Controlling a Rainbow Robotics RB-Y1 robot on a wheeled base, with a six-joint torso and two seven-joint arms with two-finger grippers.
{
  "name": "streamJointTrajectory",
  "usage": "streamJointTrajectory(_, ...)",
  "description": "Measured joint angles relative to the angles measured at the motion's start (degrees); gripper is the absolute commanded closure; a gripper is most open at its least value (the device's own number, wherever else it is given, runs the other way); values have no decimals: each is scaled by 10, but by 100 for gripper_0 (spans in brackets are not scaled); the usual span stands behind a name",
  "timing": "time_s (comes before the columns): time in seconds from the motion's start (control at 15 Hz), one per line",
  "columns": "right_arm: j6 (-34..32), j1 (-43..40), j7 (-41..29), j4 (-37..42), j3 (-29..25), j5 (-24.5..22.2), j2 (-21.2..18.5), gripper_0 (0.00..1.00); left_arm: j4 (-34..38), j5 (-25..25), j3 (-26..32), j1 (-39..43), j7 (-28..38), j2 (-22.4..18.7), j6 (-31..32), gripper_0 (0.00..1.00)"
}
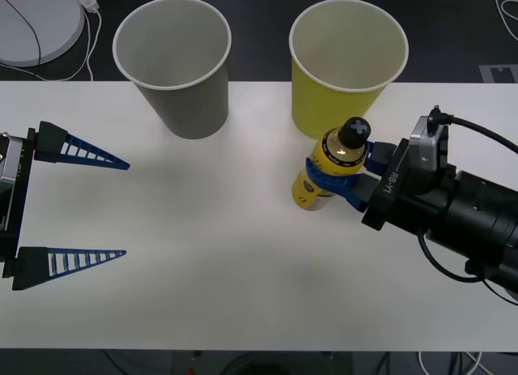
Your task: Put the can into the green bin and the plastic bottle into the gray bin
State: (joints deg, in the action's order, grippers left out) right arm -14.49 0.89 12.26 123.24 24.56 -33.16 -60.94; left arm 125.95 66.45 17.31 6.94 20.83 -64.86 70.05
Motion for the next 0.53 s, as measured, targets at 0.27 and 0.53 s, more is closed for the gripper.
streamJointTrajectory(0.27, 15, 2, -27, 22, -17, 54, -54, 100, 0, 0, 0, 0, 0, 0, 0, 0)
streamJointTrajectory(0.53, 17, 13, -108, 42, -30, 47, -105, 100, 0, 0, 0, 0, 0, 0, 0, 0)
